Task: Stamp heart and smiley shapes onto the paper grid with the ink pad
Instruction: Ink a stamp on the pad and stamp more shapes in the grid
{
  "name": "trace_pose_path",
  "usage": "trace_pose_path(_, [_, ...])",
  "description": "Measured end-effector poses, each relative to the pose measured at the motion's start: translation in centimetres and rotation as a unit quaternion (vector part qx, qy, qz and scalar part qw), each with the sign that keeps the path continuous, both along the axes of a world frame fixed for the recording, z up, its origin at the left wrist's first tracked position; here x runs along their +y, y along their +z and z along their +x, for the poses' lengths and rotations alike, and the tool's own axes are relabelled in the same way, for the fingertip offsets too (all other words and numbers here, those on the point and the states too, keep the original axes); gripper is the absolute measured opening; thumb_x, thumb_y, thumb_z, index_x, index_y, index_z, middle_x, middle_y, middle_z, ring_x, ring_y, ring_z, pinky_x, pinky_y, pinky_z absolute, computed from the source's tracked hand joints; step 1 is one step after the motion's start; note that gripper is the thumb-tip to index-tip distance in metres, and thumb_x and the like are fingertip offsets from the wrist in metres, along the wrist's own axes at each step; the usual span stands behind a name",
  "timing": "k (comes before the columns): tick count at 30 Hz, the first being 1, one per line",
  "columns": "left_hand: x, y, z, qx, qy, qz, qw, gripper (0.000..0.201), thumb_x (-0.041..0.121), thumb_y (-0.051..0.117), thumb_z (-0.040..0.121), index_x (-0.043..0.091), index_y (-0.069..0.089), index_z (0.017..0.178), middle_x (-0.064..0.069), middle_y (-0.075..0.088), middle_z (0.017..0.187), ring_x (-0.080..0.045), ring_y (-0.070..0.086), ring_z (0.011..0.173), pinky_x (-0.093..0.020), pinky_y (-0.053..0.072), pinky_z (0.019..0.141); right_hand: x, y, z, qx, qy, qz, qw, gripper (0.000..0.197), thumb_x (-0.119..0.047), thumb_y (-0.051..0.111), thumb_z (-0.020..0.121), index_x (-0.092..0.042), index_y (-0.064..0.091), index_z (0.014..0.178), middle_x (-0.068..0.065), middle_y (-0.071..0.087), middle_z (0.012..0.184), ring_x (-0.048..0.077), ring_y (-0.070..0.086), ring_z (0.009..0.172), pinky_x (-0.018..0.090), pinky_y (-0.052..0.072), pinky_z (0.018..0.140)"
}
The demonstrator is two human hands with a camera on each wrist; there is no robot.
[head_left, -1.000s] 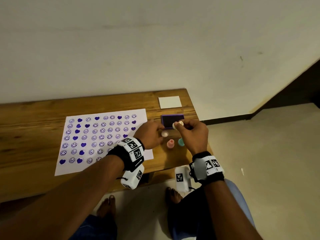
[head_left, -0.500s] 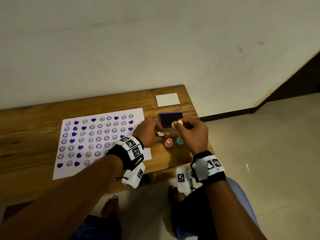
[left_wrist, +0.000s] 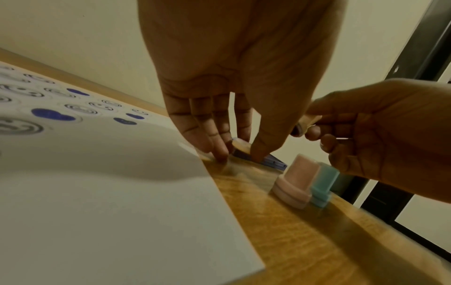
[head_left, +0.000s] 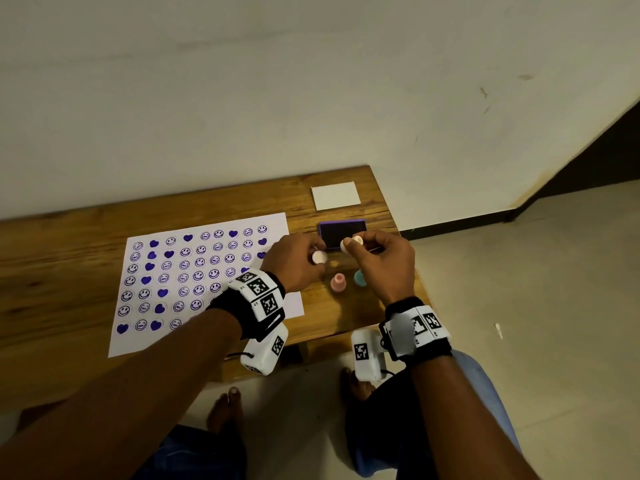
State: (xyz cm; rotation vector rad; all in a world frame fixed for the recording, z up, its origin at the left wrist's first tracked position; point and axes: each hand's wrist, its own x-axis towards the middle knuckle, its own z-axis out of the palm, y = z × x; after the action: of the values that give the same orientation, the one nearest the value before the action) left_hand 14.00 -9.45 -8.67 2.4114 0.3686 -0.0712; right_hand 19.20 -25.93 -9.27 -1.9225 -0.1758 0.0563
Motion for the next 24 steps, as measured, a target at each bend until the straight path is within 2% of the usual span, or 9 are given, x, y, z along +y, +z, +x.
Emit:
trace_pose_path(2, [-0.1,0.2,-0.3,-0.024,0.012,-0.038,0.999,0.04,0.02,0.076,0.073,0.021,0.067,0.112,0.001,0.07,0.102,-0.015,0.066,0.086,-0.033,0.056,0.078,0.2,0.0,-0.1,0.002,0.005,0.0,1.0,0.019,-0.029,0.081,0.081,-0.015,0.077,0.094,-0.004,0.073,0.083,0.012,0.069,0.08,0.032,0.059,0.077])
trace_pose_path(5, [-0.3,0.5,-0.9,-0.036,0.04,-0.115,0.992,0.039,0.01,0.077,0.074,0.015,0.068,0.112,0.0,0.07,0.096,-0.011,0.065,0.075,-0.02,0.052,0.069,0.6,0.1,-0.4,-0.001,0.013,-0.001,1.0,0.018,-0.03,0.082,0.081,-0.016,0.078,0.091,-0.006,0.073,0.08,0.011,0.069,0.077,0.033,0.06,0.075])
trace_pose_path(6, [-0.4,0.7,-1.0,-0.036,0.053,-0.141,0.988,0.039,0.009,0.078,0.073,0.015,0.069,0.111,0.0,0.071,0.095,-0.011,0.066,0.073,-0.019,0.053,0.068,0.7,0.1,-0.4,-0.004,0.018,-0.001,1.0,0.018,-0.031,0.082,0.081,-0.017,0.078,0.091,-0.006,0.073,0.08,0.011,0.069,0.077,0.034,0.06,0.074])
trace_pose_path(9, [-0.5,0.7,-1.4,-0.04,0.092,-0.216,0.971,0.04,0.006,0.08,0.072,0.015,0.07,0.11,-0.003,0.072,0.094,-0.018,0.071,0.077,-0.029,0.059,0.073,0.8,0.2,-0.7,-0.01,0.032,-0.002,0.999,0.017,-0.031,0.081,0.081,-0.018,0.078,0.091,-0.007,0.073,0.079,0.009,0.07,0.076,0.035,0.061,0.074])
trace_pose_path(15, [-0.8,0.8,-1.5,-0.05,0.101,-0.239,0.964,0.043,0.006,0.08,0.072,0.016,0.07,0.112,-0.002,0.075,0.089,-0.016,0.072,0.077,-0.04,0.059,0.081,0.8,0.3,-0.8,-0.004,0.041,0.02,0.999,0.013,-0.028,0.08,0.082,-0.016,0.079,0.088,-0.008,0.074,0.078,0.007,0.07,0.074,0.032,0.061,0.074])
trace_pose_path(20, [-1.2,1.5,-1.6,-0.059,0.097,-0.248,0.962,0.042,0.008,0.079,0.073,0.013,0.068,0.114,-0.004,0.075,0.087,-0.017,0.073,0.079,-0.039,0.059,0.082,1.0,0.3,-1.0,0.0,0.061,0.019,0.998,0.013,-0.029,0.08,0.082,-0.017,0.079,0.089,-0.007,0.075,0.078,0.007,0.071,0.075,0.032,0.061,0.074])
trace_pose_path(24, [-1.4,1.9,-1.6,-0.066,0.09,-0.244,0.963,0.041,0.006,0.077,0.075,0.012,0.068,0.115,-0.005,0.074,0.089,-0.018,0.072,0.08,-0.037,0.059,0.081,1.0,0.5,-1.1,0.004,0.06,0.024,0.998,0.011,-0.027,0.08,0.082,-0.018,0.078,0.088,-0.007,0.075,0.077,0.006,0.071,0.074,0.027,0.06,0.072])
